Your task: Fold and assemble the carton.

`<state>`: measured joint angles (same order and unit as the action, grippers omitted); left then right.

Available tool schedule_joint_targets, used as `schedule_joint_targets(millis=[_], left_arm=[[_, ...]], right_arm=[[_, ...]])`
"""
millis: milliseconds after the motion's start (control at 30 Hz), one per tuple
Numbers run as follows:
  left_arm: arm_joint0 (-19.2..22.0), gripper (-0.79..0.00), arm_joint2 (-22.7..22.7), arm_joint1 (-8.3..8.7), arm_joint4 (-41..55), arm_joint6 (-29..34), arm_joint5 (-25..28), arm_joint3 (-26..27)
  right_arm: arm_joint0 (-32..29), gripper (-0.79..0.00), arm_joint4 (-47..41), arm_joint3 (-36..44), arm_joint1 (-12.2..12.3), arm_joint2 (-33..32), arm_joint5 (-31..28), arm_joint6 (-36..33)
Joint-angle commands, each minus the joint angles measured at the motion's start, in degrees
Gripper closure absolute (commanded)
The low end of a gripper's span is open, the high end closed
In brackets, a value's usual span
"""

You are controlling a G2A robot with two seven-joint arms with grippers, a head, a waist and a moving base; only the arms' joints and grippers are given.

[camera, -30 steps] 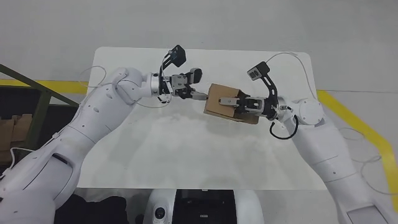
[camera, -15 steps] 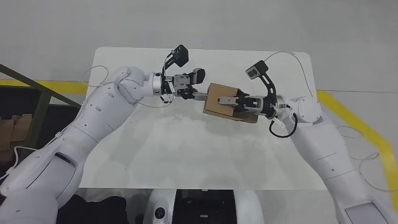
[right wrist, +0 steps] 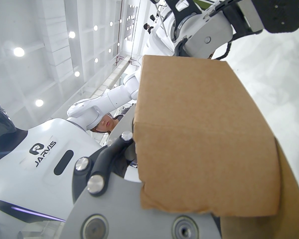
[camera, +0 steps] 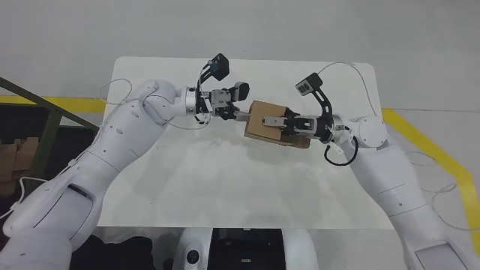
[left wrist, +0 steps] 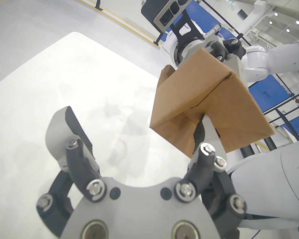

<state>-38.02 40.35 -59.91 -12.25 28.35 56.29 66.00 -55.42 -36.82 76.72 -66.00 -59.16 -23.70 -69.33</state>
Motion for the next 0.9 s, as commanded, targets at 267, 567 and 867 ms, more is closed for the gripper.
schedule_joint_targets(millis=[267, 567, 867], left_arm=[[-0.4, -0.785, 0.5, -0.37, -0.7, 0.5, -0.4, 0.8], [-0.7, -0.785, 1.2, -0.67, -1.1, 0.6, -0.5, 1.0], [-0.9, -0.785, 1.3, -1.08, -1.3, 1.2, -0.4, 1.3]], right_arm=[[-0.5, 0.0, -0.1, 0.2, 0.0, -0.6, -0.3, -0.3], [-1.0, 0.0, -0.3, 0.4, 0.0, -1.2, -0.3, -0.8], [-1.1, 0.0, -0.1, 0.4, -0.1, -1.4, -0.2, -0.8]])
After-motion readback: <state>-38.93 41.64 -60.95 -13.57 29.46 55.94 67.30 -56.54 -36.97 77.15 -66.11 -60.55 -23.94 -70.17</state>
